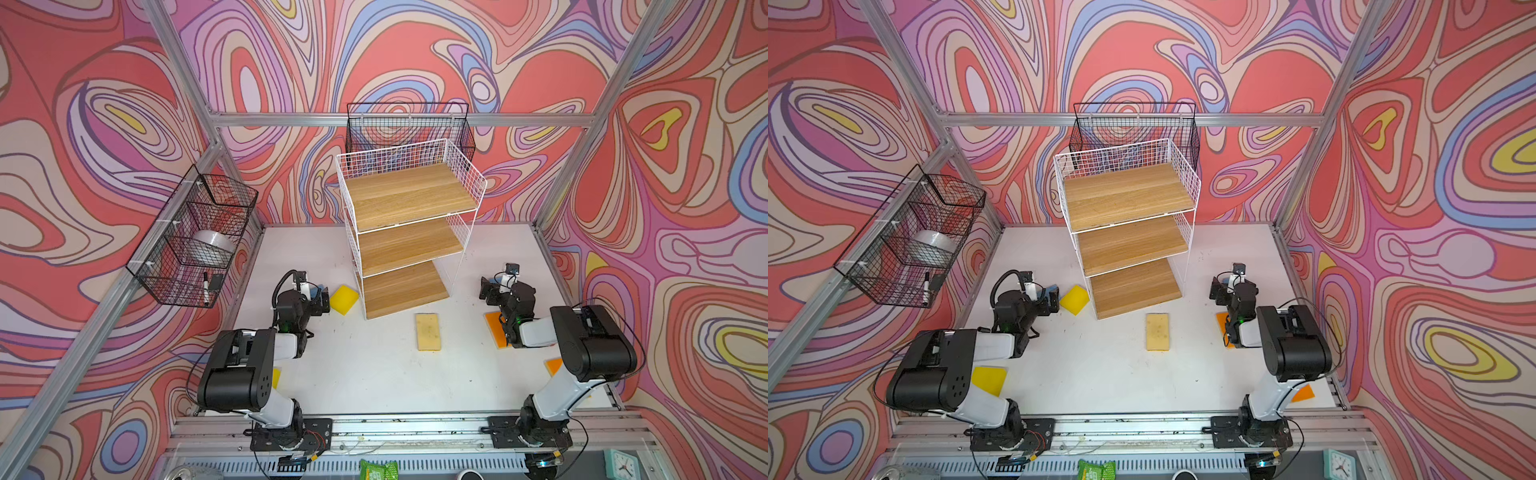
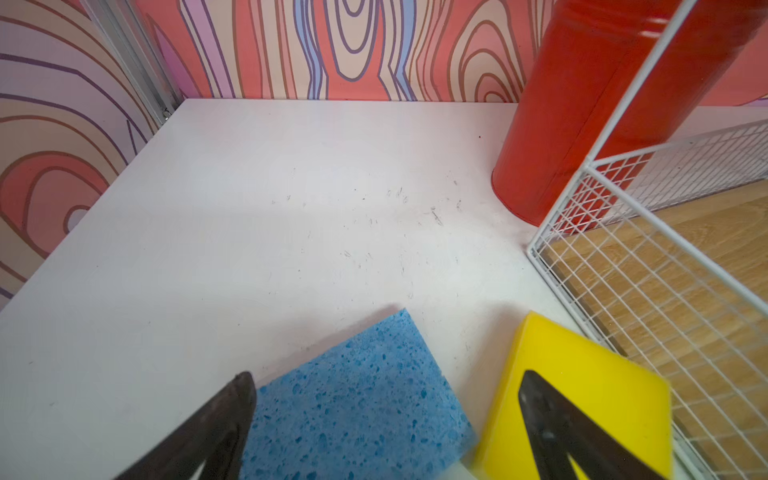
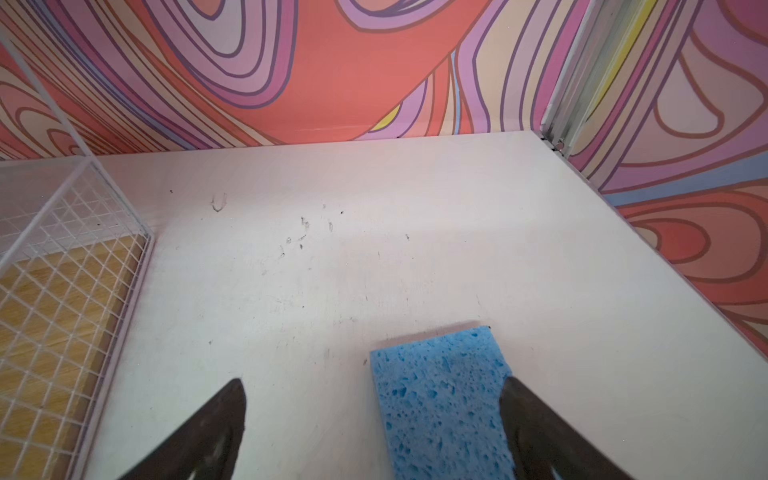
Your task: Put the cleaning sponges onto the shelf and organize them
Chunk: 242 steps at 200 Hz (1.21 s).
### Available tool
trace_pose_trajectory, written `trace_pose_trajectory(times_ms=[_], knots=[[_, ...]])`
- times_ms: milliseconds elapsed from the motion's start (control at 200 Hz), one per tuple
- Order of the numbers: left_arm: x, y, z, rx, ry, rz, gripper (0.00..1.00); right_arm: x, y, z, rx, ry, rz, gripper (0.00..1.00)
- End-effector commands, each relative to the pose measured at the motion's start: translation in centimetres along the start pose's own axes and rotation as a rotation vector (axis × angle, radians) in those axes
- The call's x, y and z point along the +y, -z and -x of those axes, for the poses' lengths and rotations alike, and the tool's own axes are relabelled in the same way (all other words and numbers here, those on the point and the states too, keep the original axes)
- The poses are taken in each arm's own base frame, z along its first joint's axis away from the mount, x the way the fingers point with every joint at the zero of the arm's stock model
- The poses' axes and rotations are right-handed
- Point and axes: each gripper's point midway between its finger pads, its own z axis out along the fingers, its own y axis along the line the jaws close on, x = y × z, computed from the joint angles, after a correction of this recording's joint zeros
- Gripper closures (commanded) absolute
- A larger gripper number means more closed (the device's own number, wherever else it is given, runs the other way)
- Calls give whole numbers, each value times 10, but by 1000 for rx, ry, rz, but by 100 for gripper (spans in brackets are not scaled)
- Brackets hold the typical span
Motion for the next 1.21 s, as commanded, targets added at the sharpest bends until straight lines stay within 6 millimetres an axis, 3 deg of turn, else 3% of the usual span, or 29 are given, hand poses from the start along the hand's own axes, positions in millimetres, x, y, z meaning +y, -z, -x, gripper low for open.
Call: trace_pose_trajectory(times_ms=[0, 1207], knots=[[-1, 1, 1, -8, -20, -8, 0, 0, -1, 7, -16, -4, 3, 2], [5, -1, 1, 2, -7, 28, 0, -1, -1, 8, -19, -2, -1, 2]])
